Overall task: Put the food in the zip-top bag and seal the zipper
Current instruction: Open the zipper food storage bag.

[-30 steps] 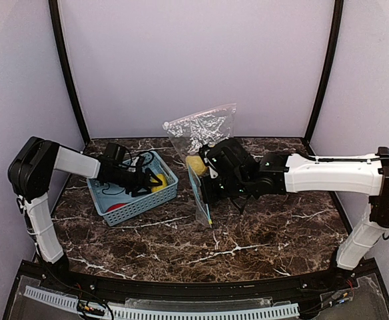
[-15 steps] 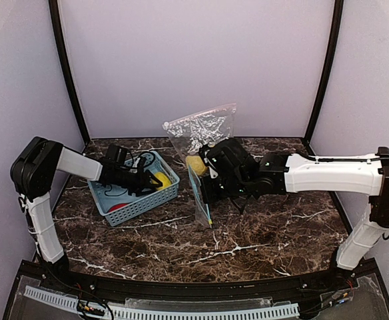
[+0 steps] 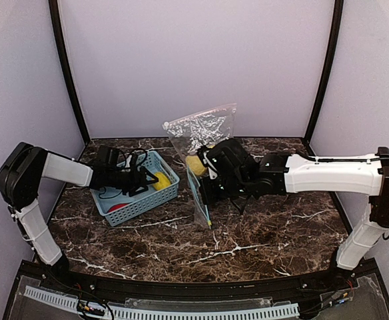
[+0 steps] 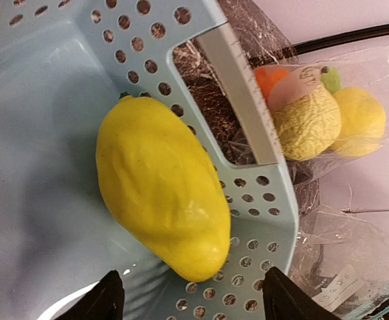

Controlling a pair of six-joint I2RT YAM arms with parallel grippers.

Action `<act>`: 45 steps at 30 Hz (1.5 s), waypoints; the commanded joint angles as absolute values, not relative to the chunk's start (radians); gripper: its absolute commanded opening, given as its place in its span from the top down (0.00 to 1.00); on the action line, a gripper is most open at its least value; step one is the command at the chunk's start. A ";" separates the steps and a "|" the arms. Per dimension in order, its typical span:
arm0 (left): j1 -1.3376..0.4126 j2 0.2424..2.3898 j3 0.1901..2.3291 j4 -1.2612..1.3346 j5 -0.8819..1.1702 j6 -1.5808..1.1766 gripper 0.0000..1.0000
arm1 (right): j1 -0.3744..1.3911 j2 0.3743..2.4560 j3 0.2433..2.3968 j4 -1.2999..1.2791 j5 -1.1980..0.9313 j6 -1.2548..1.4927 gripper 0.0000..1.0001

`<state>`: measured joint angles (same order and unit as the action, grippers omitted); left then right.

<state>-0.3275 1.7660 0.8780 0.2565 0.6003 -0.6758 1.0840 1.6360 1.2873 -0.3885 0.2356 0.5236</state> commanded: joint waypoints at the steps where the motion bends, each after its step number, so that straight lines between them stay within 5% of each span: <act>1: -0.349 1.560 0.833 0.214 0.482 -0.629 0.26 | 1.100 1.594 1.258 -0.311 0.189 0.453 1.00; 10: -0.557 1.275 0.850 0.069 0.356 -0.666 0.18 | 1.108 1.628 1.283 -0.299 0.193 0.431 1.00; 25: -0.734 1.393 1.006 -0.058 0.281 -0.409 0.07 | 1.121 1.640 1.296 -0.306 0.172 0.431 1.00; 45: -0.741 1.439 1.085 -0.216 0.318 0.030 0.19 | 1.118 1.634 1.278 -0.273 -0.045 0.349 1.00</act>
<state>-0.7341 1.4567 1.0695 -0.1692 0.2802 -0.0925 1.1137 1.6291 1.2797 -0.3195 0.0628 0.3862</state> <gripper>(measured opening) 0.823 0.005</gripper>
